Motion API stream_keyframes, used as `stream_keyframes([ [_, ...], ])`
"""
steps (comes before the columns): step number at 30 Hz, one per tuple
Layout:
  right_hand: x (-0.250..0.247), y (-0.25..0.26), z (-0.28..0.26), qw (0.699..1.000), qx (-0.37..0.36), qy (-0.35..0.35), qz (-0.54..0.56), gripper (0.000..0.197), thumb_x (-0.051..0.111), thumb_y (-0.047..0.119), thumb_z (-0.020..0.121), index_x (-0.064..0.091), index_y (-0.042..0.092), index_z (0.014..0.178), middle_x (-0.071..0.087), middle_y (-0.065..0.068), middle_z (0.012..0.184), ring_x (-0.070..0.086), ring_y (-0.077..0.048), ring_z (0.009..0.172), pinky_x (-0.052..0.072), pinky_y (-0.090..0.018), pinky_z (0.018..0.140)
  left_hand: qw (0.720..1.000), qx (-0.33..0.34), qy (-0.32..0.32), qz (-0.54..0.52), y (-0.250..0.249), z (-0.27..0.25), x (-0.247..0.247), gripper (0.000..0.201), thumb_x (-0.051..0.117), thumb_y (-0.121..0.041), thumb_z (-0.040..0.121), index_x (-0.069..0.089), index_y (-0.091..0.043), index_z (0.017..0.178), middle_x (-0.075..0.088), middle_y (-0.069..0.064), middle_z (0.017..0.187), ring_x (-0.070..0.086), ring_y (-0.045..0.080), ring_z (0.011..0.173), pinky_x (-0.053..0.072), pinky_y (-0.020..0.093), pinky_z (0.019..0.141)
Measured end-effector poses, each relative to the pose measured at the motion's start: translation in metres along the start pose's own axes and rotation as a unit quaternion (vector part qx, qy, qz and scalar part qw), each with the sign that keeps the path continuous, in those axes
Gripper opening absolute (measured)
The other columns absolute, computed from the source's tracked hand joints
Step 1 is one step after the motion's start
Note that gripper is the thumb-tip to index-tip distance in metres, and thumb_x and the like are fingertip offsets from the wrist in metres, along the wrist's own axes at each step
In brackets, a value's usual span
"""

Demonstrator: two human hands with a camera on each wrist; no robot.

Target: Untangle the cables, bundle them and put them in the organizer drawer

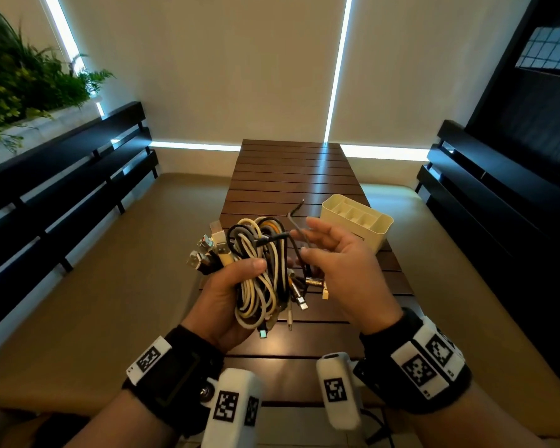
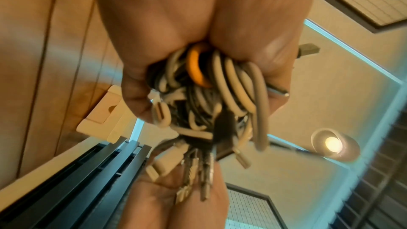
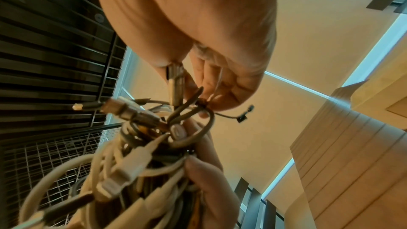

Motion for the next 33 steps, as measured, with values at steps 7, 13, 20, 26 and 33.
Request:
stream_keyframes([
  [7,0.004,-0.002,-0.006,0.996,0.003,0.072,-0.058,0.030,0.071,0.008,0.088,0.067,0.012,0.117,0.077,0.002,0.098,0.074,-0.010,0.089,0.057,-0.019,0.072,1.000,-0.008,-0.009,-0.001,0.006,-0.001,-0.003,0.067,0.088,-0.027,0.059,0.069,-0.001,0.118,0.073,0.018,0.097,0.072,0.025,0.078,0.059,0.035,0.068],
  [13,-0.011,0.007,0.000,0.998,-0.026,-0.016,-0.046,0.007,0.069,0.015,0.092,0.069,0.010,0.095,0.075,-0.001,0.083,0.072,-0.013,0.071,0.055,-0.020,0.060,0.999,0.016,-0.006,0.050,-0.005,-0.003,0.003,0.100,0.094,-0.030,0.050,0.051,0.013,0.129,0.070,0.023,0.094,0.072,0.029,0.077,0.059,0.034,0.063],
  [20,-0.018,-0.001,0.005,0.998,-0.015,-0.056,-0.031,0.016,0.070,0.007,0.090,0.065,0.015,0.104,0.071,-0.005,0.100,0.071,-0.020,0.075,0.061,-0.030,0.062,0.998,0.022,-0.002,0.057,-0.009,0.000,0.006,0.102,0.093,-0.032,0.052,0.048,0.015,0.131,0.070,0.023,0.096,0.072,0.029,0.079,0.059,0.036,0.065],
  [26,-0.011,0.003,0.004,0.998,-0.031,-0.020,-0.058,0.023,0.068,0.006,0.092,0.070,0.025,0.106,0.075,0.003,0.100,0.072,-0.014,0.090,0.061,-0.029,0.071,0.999,0.018,-0.020,0.027,-0.006,0.005,0.000,0.087,0.092,-0.032,0.051,0.060,0.010,0.120,0.069,0.021,0.099,0.070,0.029,0.083,0.059,0.038,0.073],
  [33,0.000,0.012,-0.003,0.993,-0.064,0.022,-0.096,0.022,0.065,0.006,0.093,0.072,0.020,0.109,0.076,0.009,0.094,0.072,-0.002,0.088,0.055,-0.014,0.073,0.999,0.033,-0.016,0.009,-0.007,0.009,0.001,0.073,0.091,-0.027,0.056,0.064,-0.001,0.119,0.069,0.020,0.099,0.070,0.029,0.083,0.059,0.040,0.073],
])
Point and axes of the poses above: each hand's wrist, its own z-axis towards the middle knuckle, its own x-axis out of the palm, y = z × x, the point moved 8 cm from there along z, towards the middle knuckle
